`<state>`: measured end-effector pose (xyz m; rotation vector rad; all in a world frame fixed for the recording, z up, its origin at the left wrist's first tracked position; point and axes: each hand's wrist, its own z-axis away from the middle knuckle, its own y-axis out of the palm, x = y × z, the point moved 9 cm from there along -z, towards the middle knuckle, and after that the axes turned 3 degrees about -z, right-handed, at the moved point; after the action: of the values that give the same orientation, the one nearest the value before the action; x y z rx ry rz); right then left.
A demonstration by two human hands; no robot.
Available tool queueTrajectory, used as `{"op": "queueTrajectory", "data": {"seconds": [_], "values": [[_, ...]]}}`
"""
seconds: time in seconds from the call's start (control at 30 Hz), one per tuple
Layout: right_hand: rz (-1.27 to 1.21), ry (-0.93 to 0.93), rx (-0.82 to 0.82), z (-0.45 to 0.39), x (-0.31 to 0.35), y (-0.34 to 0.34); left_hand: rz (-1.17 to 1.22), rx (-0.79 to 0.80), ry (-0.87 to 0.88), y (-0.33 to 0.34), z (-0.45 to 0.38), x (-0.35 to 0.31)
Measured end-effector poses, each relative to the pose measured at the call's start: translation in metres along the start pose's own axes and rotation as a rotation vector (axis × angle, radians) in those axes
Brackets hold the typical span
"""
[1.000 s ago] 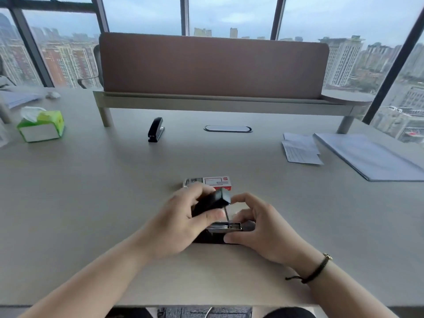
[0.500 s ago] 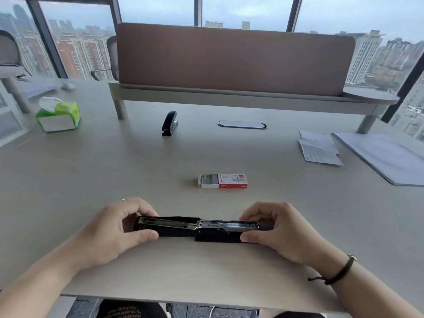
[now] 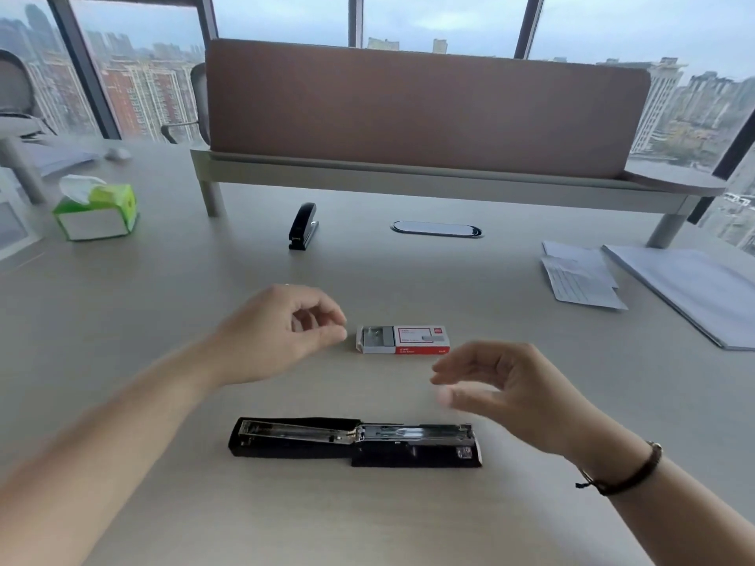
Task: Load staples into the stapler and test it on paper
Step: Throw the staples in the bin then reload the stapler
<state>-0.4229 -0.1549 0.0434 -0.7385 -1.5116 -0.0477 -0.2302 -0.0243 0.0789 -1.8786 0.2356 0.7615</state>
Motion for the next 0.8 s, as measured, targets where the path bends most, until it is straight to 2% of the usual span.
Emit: {"op": "queueTrajectory", "data": {"seconds": [0.1, 0.23, 0.53, 0.8], "values": [[0.064, -0.015, -0.135, -0.026, 0.002, -0.015, -0.164, 0.010, -0.009, 0.032, -0.039, -0.005], [0.101, -0.001, -0.212, -0.042, -0.008, -0.019, -0.326, 0.037, -0.061, 0.060, -0.061, 0.004], [0.095, -0.022, -0.260, -0.035, -0.022, -0.022, -0.325, 0.015, -0.123, 0.064, -0.066, 0.009], [0.092, -0.049, -0.268, -0.032, -0.021, -0.026, -0.397, 0.103, -0.090, 0.070, -0.063, 0.007]]}}
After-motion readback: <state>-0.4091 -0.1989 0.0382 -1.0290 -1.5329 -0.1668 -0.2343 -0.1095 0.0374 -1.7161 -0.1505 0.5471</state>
